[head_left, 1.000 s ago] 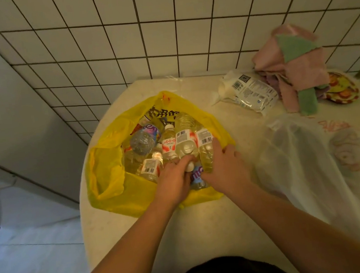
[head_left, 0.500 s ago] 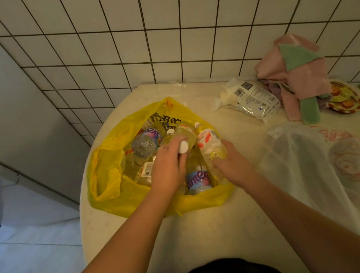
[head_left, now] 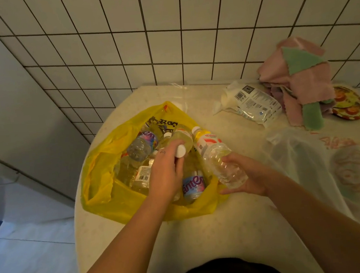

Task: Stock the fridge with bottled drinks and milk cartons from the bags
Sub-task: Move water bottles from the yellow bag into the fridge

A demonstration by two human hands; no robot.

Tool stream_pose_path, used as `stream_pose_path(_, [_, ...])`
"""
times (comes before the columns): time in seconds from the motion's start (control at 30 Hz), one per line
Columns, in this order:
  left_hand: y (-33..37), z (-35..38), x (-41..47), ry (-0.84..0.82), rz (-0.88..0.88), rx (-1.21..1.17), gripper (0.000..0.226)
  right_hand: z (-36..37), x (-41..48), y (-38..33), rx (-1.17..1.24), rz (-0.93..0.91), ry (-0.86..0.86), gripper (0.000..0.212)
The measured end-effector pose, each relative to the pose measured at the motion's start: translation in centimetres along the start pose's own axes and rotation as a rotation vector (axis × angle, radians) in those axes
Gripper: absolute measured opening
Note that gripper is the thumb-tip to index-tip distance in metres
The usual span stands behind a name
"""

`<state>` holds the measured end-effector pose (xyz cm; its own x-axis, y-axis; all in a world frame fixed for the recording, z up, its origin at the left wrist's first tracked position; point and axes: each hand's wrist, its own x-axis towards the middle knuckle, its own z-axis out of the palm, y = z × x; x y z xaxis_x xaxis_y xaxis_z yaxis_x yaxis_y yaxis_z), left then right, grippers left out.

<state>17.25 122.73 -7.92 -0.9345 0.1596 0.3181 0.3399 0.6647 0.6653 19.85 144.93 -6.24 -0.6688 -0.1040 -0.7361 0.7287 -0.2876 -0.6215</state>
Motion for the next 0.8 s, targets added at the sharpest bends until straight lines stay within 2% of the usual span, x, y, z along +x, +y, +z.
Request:
stream_pose_path(0.1, [0.9, -1.0, 0.8, 0.043, 0.024, -0.025, 0.029, -0.4, -1.0, 0.5, 0.036, -0.042, -0.141, 0.049])
stream_pose_path(0.27, [3.7, -4.4, 1.0, 0.164, 0.001, -0.098, 0.031, -0.7, -2.9, 2.3, 0.063, -0.194, -0.247, 0.028])
stream_pose_path(0.4, [6.6, -6.8, 0.1, 0.243, 0.0, -0.067, 0.034, -0.6, -4.8, 2.4, -0.059, -0.327, -0.343, 0.047])
stream_pose_path(0.57, [8.5, -8.8, -3.1, 0.33, -0.056, -0.102, 0.033, -0.8, -6.2, 3.6, -0.182, -0.47, -0.368, 0.073])
stream_pose_path(0.73, [10.6, -9.8, -9.6, 0.369, -0.243, -0.23, 0.013, 1.2, -6.8, 5.2, -0.25, -0.488, -0.325, 0.059])
stream_pose_path(0.8, [10.8, -10.2, -12.2, 0.408, -0.288, -0.224, 0.012, 2.4, -6.6, 6.1, -0.265, -0.459, -0.336, 0.063])
